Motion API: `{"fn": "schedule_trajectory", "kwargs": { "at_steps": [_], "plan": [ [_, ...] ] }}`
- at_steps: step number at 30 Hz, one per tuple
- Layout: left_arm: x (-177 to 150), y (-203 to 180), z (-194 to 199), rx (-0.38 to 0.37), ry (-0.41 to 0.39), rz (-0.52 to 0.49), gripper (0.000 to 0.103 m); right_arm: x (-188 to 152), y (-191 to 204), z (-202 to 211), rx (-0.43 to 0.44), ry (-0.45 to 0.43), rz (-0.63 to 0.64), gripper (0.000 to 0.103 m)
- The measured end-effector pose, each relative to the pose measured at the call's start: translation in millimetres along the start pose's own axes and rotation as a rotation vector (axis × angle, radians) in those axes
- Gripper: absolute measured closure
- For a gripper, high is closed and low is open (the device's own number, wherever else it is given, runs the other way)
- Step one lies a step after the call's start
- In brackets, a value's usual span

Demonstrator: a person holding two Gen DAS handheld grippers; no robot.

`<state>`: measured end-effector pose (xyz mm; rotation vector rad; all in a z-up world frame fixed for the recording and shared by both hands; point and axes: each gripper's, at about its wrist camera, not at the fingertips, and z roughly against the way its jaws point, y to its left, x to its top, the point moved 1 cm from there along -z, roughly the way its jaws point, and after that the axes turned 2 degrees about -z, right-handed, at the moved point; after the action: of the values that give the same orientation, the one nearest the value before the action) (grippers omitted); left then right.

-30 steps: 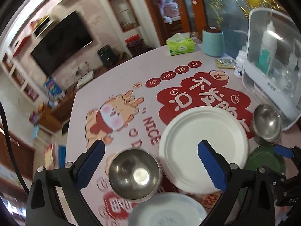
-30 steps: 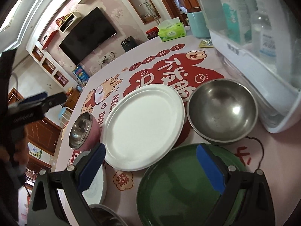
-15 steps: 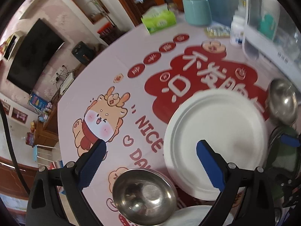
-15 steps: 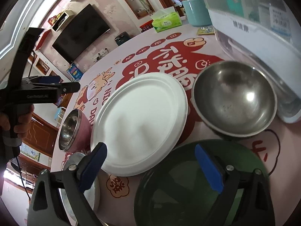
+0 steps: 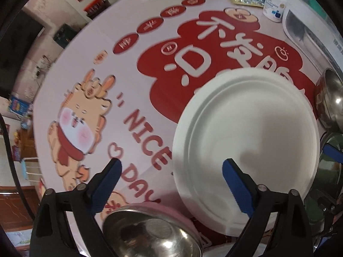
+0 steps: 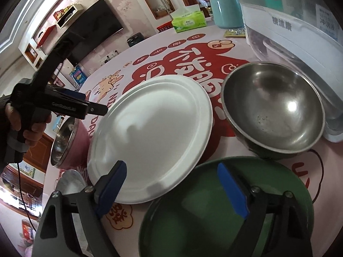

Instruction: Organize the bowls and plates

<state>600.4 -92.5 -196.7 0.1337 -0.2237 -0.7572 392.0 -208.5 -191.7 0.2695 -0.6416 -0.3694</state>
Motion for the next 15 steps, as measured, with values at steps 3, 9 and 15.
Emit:
{"fn": "schedule_trajectory", "kwargs": {
  "at_steps": [3, 9, 15],
  "plan": [
    [-0.5, 5.1, -12.6, -0.028, 0.031, 0.028, 0.021, 1.2, 1.6, 2.7, 0.001, -0.026, 0.016, 0.022],
    [-0.8, 11.7, -29.1, -0.078, 0.060, 0.067, 0.032, 4.2, 10.6, 2.2, 0.013, -0.048, 0.066, 0.025],
    [0.8, 10.6, -39.7, -0.091, 0.076, 0.073, 0.040, 6.1, 15.4, -1.6, -0.007, -0.051, 0.099, 0.026]
  ]
}}
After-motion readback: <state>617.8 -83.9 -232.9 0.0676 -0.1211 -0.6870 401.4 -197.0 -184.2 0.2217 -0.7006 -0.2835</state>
